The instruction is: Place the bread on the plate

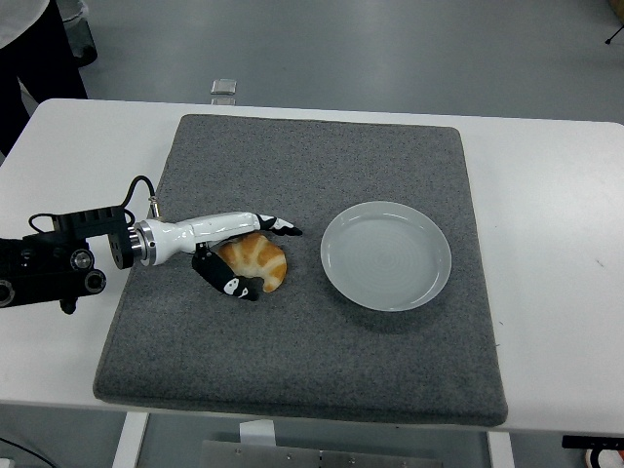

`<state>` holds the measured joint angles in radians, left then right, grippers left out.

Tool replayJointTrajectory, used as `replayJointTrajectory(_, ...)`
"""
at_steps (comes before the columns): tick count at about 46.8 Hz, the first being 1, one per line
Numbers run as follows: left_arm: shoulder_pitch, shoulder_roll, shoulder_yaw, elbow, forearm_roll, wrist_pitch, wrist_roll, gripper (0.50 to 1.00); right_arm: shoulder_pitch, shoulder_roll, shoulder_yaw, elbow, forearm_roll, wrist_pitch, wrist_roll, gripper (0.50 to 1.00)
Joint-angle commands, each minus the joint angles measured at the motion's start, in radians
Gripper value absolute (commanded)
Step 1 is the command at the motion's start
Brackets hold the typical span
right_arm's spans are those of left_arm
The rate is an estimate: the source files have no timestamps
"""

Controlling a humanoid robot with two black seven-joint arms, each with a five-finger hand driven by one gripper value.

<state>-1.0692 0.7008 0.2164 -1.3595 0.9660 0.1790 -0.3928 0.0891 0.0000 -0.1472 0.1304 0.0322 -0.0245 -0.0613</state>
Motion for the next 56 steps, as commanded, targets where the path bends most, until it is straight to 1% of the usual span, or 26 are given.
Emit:
replayJointTrajectory(1, 0.000, 0.000, 0.001, 0.000, 0.000, 0.010, 0.000, 0.928, 0.000, 0.000, 0.000, 0.000, 0.000, 0.000, 0.000, 0.932)
replayJointTrajectory(4, 0.000, -0.001, 0.001, 0.000, 0.005, 0.017, 0.000, 0.881, 0.000, 0.000, 0.000, 0.000, 0.000, 0.000, 0.000, 0.930)
replayJointTrajectory(6, -0.001, -0.001, 0.001, 0.000, 0.020, 0.020, 0.000, 0.832, 0.001, 0.000, 0.000, 0.000, 0.000, 0.000, 0.000, 0.932)
replayJointTrajectory(9, -0.001, 0.000, 0.001, 0.000, 0.052, 0.026, -0.001, 0.731, 0.001, 0.000, 0.000, 0.000, 0.000, 0.000, 0.000, 0.932)
replayJointTrajectory(12, -0.003, 0.000, 0.000, 0.000, 0.080, 0.034, -0.001, 0.615, 0.000, 0.000, 0.000, 0.000, 0.000, 0.000, 0.000, 0.930)
replayJointTrajectory(14, -0.003, 0.000, 0.000, 0.000, 0.091, 0.039, -0.001, 0.525, 0.000, 0.000, 0.000, 0.000, 0.000, 0.000, 0.000, 0.930)
replayJointTrajectory(15, -0.003, 0.000, 0.000, 0.000, 0.092, 0.039, -0.001, 0.500, 0.001, 0.000, 0.000, 0.000, 0.000, 0.000, 0.000, 0.930)
replayJointTrajectory(29, -0.034, 0.009, 0.003, 0.000, 0.102, 0.036, -0.006, 0.500, 0.000, 0.000, 0.000, 0.000, 0.000, 0.000, 0.000, 0.932)
replayJointTrajectory(38, -0.035, 0.012, 0.000, 0.002, 0.100, 0.036, -0.008, 0.500, 0.000, 0.000, 0.000, 0.000, 0.000, 0.000, 0.000, 0.932)
replayJointTrajectory(46, -0.040, 0.025, -0.046, 0.023, 0.097, 0.028, -0.008, 0.500, 0.000, 0.000, 0.000, 0.000, 0.000, 0.000, 0.000, 0.932)
replayJointTrajectory(50, -0.070, 0.048, -0.077, 0.028, 0.100, 0.016, -0.009, 0.500, 0.000, 0.000, 0.000, 0.000, 0.000, 0.000, 0.000, 0.930)
replayJointTrajectory(56, -0.164, 0.078, -0.091, 0.049, 0.083, -0.035, -0.015, 0.500, 0.000, 0.000, 0.000, 0.000, 0.000, 0.000, 0.000, 0.930)
